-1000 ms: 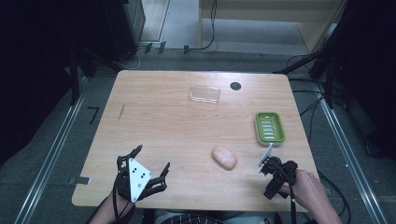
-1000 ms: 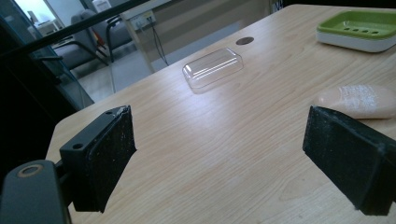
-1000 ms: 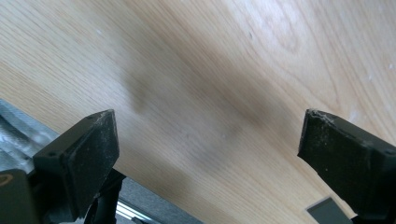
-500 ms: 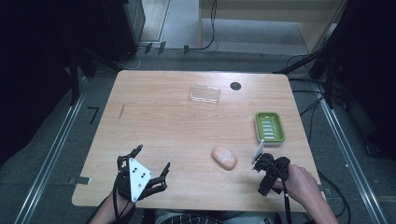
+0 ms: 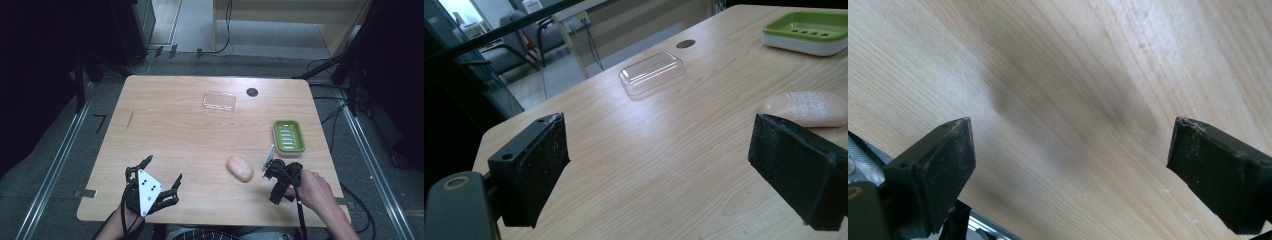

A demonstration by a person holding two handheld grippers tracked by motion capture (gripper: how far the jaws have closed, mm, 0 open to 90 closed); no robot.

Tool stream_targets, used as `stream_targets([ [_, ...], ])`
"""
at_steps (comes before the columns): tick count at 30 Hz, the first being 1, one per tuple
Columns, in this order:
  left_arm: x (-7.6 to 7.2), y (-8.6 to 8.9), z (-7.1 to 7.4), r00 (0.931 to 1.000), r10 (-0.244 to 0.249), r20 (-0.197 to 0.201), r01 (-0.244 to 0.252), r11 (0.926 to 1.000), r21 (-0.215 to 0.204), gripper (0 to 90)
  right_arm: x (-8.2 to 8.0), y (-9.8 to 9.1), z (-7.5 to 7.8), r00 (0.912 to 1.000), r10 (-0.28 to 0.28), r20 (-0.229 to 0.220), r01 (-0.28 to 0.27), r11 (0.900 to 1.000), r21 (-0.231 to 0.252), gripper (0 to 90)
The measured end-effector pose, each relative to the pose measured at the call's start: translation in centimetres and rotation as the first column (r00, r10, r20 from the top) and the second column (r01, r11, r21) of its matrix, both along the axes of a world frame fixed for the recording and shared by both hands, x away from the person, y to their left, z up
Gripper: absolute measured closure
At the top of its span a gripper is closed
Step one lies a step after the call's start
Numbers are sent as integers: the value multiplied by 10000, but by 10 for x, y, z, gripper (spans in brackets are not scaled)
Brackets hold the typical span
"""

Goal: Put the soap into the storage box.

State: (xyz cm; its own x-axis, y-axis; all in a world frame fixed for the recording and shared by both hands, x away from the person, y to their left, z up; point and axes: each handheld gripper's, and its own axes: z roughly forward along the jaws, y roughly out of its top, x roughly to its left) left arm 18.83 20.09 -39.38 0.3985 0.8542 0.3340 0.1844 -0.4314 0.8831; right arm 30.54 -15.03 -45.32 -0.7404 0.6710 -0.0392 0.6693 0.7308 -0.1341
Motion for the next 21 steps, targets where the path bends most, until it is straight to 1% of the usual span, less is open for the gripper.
stream_targets([
  [1, 0, 0, 0, 10000, 4, 2, -4, 10000, -14, 98, 1, 1, 1, 10000, 80, 28, -80, 10000, 9, 53],
  [7, 0, 0, 0, 10000, -16, -27, 16, 10000, 22, 99, 6, 8, 3, 9998, 166, 105, -166, 9998, 51, 53],
  [12, 0, 0, 0, 10000, -7, -30, 7, 10000, 15, 98, 11, 15, 3, 9993, 372, 89, -373, 9993, 30, 53],
  [13, 0, 0, 0, 10000, -18, -31, 18, 10000, 31, 98, 11, 17, 4, 9994, 340, 80, -340, 9994, 33, 52],
  [18, 0, 0, 0, 10000, -18, -34, 18, 10000, 24, 98, 16, 26, 6, 9986, 505, 136, -507, 9986, 166, 53],
  [20, 0, 0, 0, 10000, -26, -34, 26, 10000, 33, 98, 16, 27, 7, 9987, 494, 132, -496, 9986, 198, 52],
  [21, 0, 0, 0, 10000, -17, -34, 17, 10000, 23, 99, 19, 31, 7, 9985, 527, 136, -531, 9981, 311, 53],
])
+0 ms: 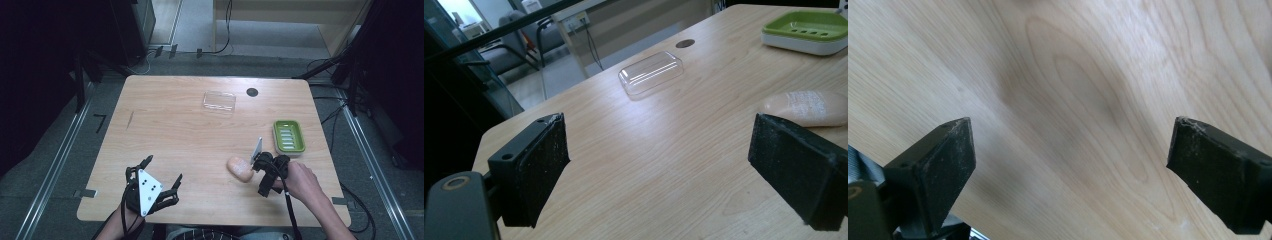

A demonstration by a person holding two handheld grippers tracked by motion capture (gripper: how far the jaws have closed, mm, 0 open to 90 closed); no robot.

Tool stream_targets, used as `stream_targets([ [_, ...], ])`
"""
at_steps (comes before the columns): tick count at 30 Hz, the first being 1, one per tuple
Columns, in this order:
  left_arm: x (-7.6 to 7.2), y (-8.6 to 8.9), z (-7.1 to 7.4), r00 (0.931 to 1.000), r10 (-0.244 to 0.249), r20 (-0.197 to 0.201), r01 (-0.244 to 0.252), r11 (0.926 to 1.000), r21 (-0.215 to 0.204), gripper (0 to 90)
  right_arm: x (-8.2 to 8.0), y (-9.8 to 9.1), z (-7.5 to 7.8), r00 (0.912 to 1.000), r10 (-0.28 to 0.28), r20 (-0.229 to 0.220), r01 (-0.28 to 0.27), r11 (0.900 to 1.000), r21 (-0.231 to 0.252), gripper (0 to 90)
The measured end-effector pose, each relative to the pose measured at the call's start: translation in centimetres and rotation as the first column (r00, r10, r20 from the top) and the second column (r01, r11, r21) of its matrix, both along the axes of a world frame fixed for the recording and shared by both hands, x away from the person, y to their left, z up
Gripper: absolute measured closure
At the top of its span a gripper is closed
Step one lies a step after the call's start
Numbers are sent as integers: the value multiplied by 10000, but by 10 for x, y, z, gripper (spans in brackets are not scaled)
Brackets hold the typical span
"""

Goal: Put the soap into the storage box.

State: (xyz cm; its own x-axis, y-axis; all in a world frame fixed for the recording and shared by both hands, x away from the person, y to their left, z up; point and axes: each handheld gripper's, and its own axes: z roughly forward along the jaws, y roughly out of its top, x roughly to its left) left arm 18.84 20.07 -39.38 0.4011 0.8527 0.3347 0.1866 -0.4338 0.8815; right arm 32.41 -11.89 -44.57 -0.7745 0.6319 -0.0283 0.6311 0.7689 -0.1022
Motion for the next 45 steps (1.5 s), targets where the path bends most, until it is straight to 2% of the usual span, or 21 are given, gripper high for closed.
stream_targets([
  [13, 0, 0, 0, 10000, 4, 0, -4, 10000, -60, 98, 14, 22, 5, 9999, -38, 126, 31, 9985, 555, 53],
  [35, 0, 1, 0, 10000, 28, 1, -28, 9999, -109, 98, 40, 58, -2, 9990, 203, 390, -245, 9936, 1103, 53],
  [37, 0, 1, 0, 10000, 31, 2, -31, 9999, -111, 99, 42, 62, -4, 9982, 244, 546, -306, 9930, 1145, 62],
  [45, 0, 2, 0, 10000, 25, 5, -25, 10000, -68, 98, 47, 67, -9, 9979, 103, 636, -185, 9914, 1299, 158],
])
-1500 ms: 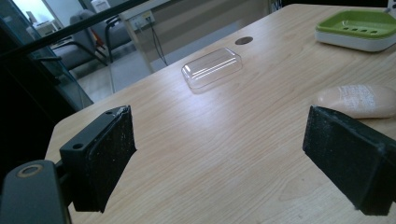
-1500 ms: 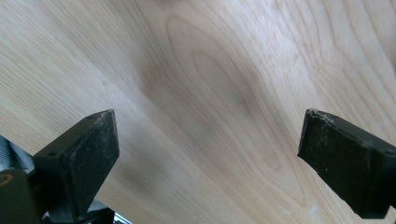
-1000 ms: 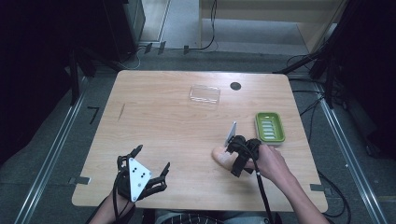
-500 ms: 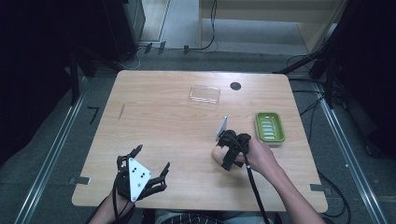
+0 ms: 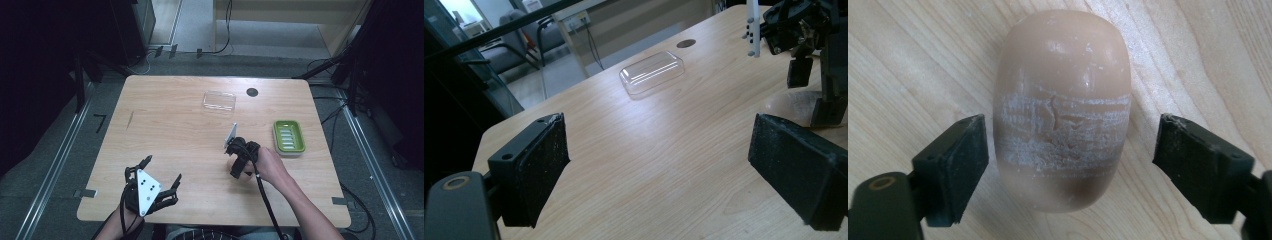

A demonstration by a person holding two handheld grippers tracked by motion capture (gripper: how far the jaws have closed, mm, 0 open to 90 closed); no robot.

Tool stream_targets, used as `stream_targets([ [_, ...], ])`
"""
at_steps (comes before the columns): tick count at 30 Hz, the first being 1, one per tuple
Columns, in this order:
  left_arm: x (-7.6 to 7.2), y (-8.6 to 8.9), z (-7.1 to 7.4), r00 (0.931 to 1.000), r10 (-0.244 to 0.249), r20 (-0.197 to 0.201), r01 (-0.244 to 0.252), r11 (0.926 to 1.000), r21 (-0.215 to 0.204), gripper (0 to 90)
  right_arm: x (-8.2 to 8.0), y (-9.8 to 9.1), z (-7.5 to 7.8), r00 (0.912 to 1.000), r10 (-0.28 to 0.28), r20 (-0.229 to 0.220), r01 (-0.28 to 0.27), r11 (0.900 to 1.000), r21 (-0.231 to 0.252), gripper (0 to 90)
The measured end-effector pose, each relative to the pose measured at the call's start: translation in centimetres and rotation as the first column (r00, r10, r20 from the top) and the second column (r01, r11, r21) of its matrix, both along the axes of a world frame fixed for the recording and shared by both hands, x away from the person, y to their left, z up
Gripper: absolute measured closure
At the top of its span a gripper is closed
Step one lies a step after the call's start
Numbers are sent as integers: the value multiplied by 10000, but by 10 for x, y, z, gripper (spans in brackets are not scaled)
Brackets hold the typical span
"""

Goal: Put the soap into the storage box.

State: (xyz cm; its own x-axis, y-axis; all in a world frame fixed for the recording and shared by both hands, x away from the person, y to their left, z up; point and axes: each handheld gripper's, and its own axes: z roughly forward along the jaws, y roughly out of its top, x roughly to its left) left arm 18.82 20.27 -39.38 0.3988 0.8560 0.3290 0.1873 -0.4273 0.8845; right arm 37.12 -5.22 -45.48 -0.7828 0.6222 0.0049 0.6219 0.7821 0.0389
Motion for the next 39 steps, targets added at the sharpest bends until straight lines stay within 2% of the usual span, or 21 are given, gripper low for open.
stream_targets([
  [5, 0, 0, 0, 10000, -8, 9, 8, 10000, 32, 98, 0, 1, 0, 9998, -193, 96, 192, 9998, 111, 199],
  [7, 0, -1, 0, 10000, -11, 16, 11, 10000, 40, 99, 1, 2, -2, 9999, -91, 59, 90, 9999, 113, 212],
  [15, 0, 0, 0, 10000, -11, 32, 11, 10000, 33, 98, 1, 3, -5, 9994, -339, -118, 341, 9992, 197, 254],
  [22, -1, 0, 0, 10000, -15, 45, 15, 10000, 29, 99, 1, 4, -9, 9993, -243, -267, 246, 9996, 130, 296],
  [25, -1, -1, 0, 10000, -8, 64, 8, 10000, 29, 98, 0, 6, -9, 9996, -204, -196, 206, 9997, 118, 324],
  [39, -1, 0, 0, 10000, 2, 71, -2, 10000, 29, 98, 0, 5, -8, 9998, -173, -104, 172, 9998, -47, 331],
])
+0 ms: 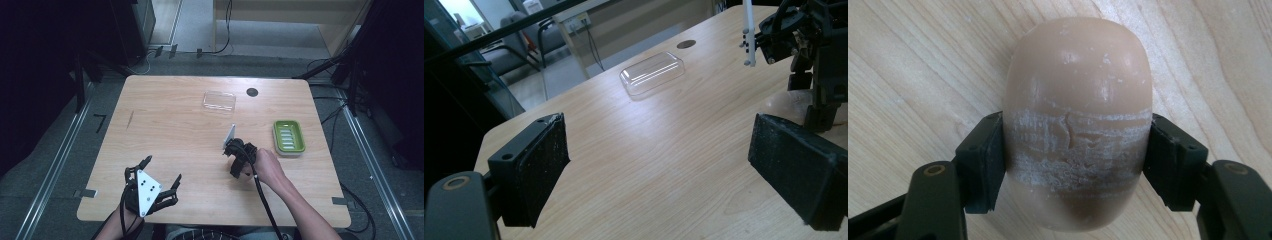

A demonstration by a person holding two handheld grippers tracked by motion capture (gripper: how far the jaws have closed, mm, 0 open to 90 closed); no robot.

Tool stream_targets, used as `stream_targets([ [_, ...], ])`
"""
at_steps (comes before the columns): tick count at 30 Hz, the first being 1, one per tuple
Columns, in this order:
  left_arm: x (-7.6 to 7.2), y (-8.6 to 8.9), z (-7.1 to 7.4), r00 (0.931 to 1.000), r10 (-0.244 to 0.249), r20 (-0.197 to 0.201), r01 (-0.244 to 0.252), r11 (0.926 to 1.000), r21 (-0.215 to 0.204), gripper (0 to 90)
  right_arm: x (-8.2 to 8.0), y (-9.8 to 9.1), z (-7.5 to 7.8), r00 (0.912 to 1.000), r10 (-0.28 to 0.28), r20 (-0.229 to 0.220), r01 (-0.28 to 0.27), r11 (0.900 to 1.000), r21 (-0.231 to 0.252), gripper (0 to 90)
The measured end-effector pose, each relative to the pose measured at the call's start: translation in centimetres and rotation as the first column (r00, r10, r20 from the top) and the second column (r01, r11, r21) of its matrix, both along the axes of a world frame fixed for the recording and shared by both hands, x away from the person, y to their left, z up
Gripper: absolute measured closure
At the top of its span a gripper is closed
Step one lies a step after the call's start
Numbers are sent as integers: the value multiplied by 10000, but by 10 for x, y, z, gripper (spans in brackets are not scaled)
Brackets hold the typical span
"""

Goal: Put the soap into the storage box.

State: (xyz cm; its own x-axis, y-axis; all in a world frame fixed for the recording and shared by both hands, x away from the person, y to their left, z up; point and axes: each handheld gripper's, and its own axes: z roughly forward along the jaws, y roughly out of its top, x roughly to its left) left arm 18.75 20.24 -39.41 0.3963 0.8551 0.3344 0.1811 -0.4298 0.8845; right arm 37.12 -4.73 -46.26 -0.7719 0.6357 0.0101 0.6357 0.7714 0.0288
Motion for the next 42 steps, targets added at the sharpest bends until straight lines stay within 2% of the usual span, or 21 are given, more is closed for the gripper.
stream_targets([
  [15, 0, 0, 0, 10000, -7, 2, 7, 10000, -6, 99, 3, -10, 9, 9999, -129, 8, 128, 9999, 15, 332],
  [25, 0, 0, 0, 10000, 1, -21, -1, 10000, -6, 98, 6, -20, 15, 9986, -526, 9, 526, 9986, -19, 332],
  [42, 0, 0, 0, 10000, -2, -18, 2, 10000, 5, 98, 11, -36, 26, 9967, -806, 22, 806, 9967, -139, 332],
])
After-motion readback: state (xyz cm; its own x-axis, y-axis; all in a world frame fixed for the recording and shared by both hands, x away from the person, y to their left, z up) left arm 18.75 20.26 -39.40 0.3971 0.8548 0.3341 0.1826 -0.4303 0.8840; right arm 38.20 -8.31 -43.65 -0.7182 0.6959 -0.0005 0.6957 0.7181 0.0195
